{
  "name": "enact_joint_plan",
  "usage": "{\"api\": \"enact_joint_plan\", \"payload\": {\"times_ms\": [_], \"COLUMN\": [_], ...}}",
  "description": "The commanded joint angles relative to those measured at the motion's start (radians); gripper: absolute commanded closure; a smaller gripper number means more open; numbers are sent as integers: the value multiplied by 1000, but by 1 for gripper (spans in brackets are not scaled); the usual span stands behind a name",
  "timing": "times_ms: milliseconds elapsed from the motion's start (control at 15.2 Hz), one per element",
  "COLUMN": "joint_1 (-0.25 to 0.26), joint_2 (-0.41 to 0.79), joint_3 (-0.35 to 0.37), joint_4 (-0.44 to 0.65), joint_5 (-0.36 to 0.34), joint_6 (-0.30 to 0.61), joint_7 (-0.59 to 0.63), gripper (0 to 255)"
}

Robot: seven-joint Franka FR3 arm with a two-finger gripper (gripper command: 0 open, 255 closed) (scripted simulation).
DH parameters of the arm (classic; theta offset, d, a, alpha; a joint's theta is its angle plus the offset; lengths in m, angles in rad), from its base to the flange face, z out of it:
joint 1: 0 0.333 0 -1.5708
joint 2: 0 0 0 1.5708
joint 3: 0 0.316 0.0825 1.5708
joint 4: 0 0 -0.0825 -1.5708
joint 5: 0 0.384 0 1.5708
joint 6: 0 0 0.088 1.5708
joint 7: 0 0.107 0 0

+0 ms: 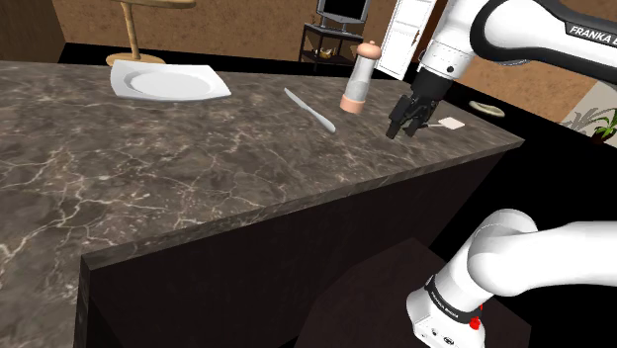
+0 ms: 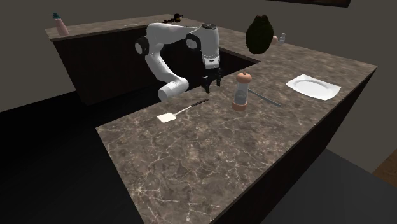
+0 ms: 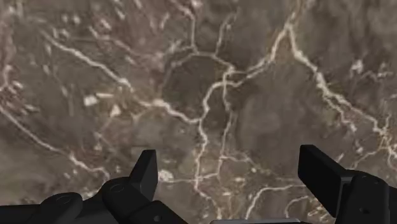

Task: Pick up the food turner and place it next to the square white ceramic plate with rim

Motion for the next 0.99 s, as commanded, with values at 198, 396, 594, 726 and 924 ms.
{"api": "enact_joint_plan", "payload": {"times_ms": [198,396,594,726,924], "joint_1": [46,97,157,202,282], "joint_2": [-58,-91,-99,-90,-59], "joint_3": [-96,-198,-303,-373,-478], "joint_4": [-8,10,53,94,175], "joint_5": [-70,-151,-235,-289,-364], "joint_6": [-58,-111,-155,-179,-208], "joint_7": [-241,-484,-729,-895,-1142], "gripper": [0,0,0,0,0]}}
